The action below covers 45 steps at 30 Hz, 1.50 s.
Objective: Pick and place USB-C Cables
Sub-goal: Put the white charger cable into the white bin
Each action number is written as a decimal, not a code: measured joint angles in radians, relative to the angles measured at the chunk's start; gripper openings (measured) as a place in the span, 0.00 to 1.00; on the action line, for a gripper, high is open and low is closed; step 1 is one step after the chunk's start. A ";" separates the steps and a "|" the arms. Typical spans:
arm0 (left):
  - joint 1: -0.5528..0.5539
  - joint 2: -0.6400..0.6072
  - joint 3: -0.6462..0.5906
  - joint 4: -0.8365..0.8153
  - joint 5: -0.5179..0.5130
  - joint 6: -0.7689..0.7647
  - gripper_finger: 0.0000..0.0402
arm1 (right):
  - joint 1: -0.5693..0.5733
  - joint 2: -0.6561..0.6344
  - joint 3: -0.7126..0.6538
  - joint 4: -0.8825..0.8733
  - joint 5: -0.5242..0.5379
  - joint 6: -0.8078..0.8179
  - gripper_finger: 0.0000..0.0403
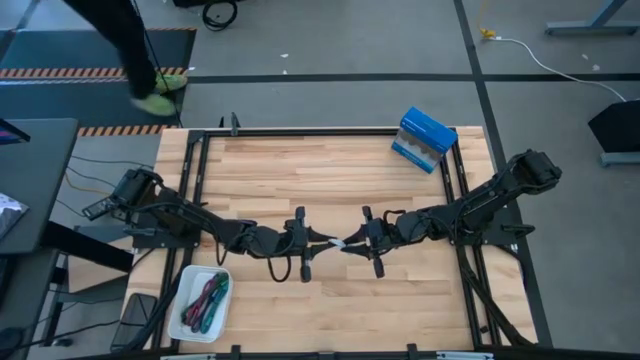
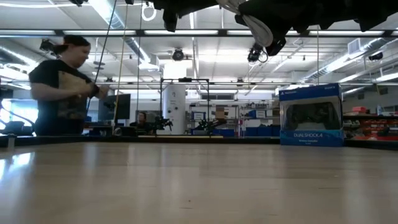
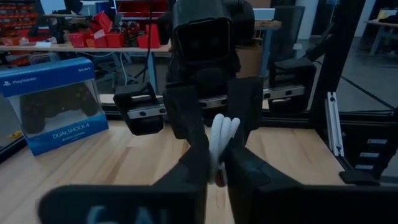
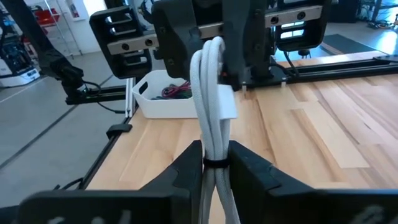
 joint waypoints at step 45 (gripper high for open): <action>-0.112 -0.396 0.000 -1.467 0.889 -1.386 0.10 | -0.033 0.000 0.000 -0.239 -0.011 -0.099 0.22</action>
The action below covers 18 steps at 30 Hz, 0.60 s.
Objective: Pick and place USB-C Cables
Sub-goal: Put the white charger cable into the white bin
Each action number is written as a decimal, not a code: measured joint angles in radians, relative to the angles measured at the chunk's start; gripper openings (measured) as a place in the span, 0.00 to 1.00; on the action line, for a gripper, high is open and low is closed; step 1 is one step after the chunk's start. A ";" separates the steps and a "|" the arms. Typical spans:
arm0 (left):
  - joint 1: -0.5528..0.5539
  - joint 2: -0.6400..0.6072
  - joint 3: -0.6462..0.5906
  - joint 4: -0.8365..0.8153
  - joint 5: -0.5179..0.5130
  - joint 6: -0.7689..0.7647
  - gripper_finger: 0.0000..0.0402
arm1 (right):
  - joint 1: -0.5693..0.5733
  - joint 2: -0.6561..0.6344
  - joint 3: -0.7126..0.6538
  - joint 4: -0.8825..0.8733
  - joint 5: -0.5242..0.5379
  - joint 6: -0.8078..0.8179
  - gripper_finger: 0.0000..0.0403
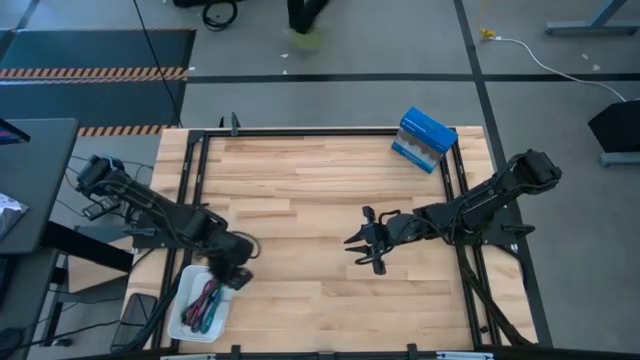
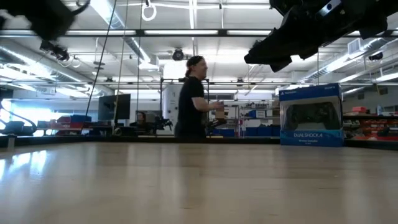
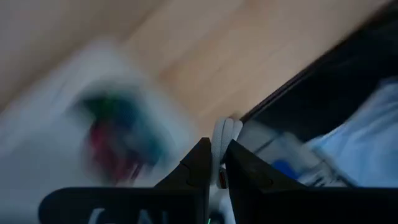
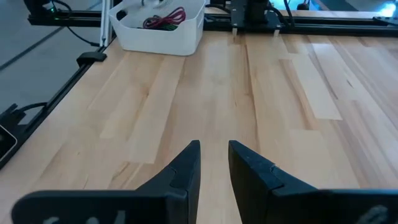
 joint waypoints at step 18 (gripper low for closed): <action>-0.133 0.107 0.000 -0.189 0.007 -0.096 0.23 | 0.000 0.000 0.000 0.000 0.000 0.013 0.22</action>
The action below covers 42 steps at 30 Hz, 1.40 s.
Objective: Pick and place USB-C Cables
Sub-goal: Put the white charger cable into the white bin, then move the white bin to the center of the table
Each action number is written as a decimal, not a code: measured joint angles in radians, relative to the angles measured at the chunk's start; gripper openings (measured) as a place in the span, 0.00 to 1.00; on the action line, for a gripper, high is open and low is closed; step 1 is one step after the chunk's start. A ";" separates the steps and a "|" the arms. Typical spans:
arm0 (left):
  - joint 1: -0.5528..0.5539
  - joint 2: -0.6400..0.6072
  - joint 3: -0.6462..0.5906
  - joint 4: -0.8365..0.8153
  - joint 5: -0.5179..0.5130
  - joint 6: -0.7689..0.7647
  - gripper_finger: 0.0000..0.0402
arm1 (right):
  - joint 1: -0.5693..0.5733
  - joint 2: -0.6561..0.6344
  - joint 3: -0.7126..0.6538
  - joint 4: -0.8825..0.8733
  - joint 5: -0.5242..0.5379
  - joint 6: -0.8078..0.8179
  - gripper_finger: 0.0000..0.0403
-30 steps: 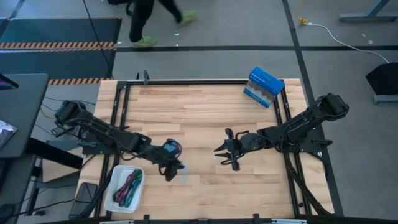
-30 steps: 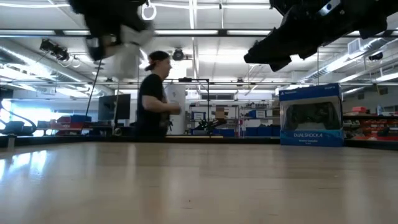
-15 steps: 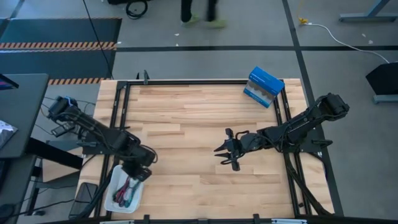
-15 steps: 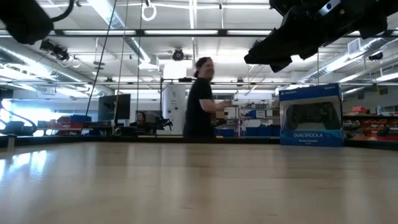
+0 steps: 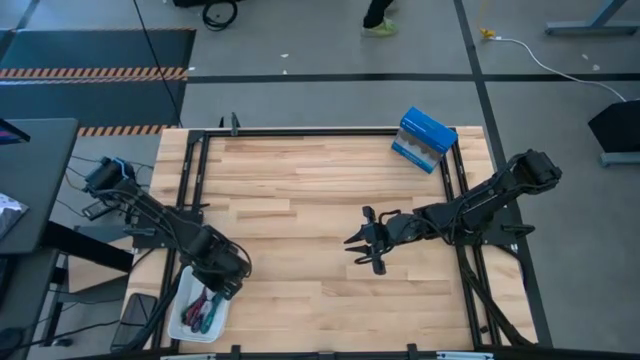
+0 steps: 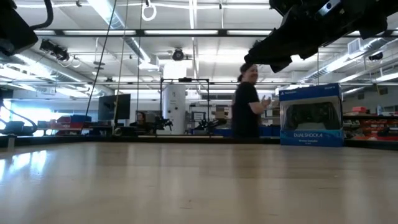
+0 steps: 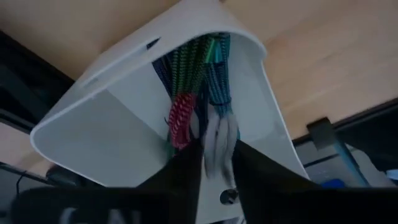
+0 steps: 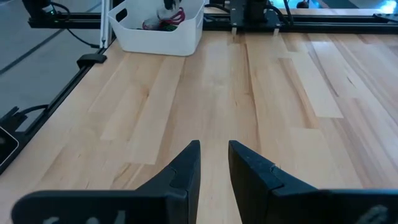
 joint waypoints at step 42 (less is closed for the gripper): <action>0.454 0.010 0.078 1.008 -0.621 1.481 0.29 | -0.131 -0.286 0.000 -0.145 -0.074 -0.048 0.22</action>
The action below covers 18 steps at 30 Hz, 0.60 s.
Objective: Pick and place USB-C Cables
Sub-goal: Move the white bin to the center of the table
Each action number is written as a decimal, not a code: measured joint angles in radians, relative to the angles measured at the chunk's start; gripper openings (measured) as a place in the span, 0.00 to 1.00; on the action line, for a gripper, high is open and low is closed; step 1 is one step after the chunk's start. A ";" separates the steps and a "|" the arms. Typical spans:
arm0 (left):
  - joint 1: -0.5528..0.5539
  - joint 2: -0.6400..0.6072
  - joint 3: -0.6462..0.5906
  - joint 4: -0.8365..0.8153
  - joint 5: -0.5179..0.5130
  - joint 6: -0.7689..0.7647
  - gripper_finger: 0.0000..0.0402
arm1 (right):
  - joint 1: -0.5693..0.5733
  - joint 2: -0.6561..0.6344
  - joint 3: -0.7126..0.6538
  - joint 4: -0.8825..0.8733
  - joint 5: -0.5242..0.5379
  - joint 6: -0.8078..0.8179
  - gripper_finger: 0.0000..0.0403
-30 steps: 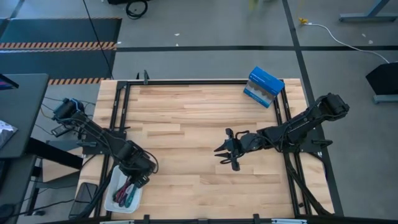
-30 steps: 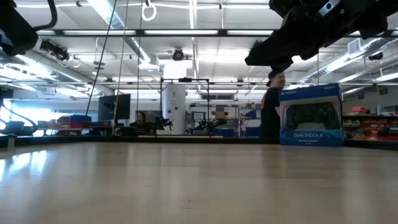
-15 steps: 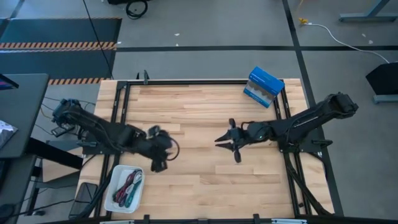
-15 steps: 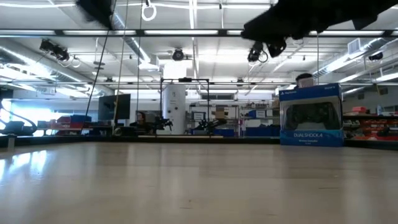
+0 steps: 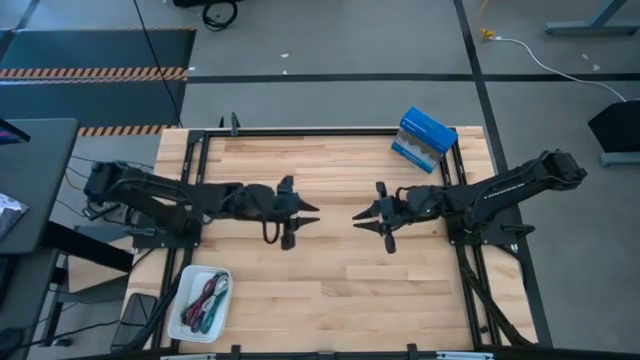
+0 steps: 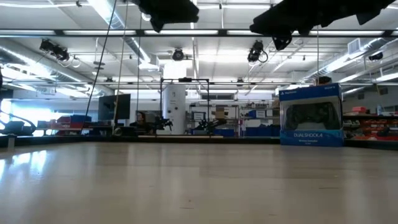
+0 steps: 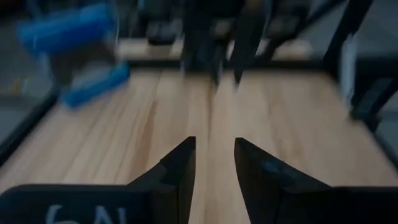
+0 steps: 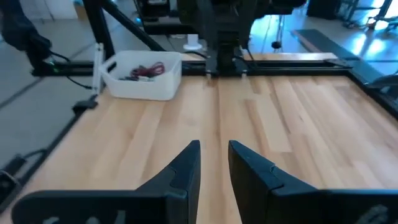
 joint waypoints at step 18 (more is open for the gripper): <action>0.020 0.077 -0.406 0.903 0.064 -0.073 0.27 | -0.054 0.012 0.000 -0.019 -0.005 -0.008 0.22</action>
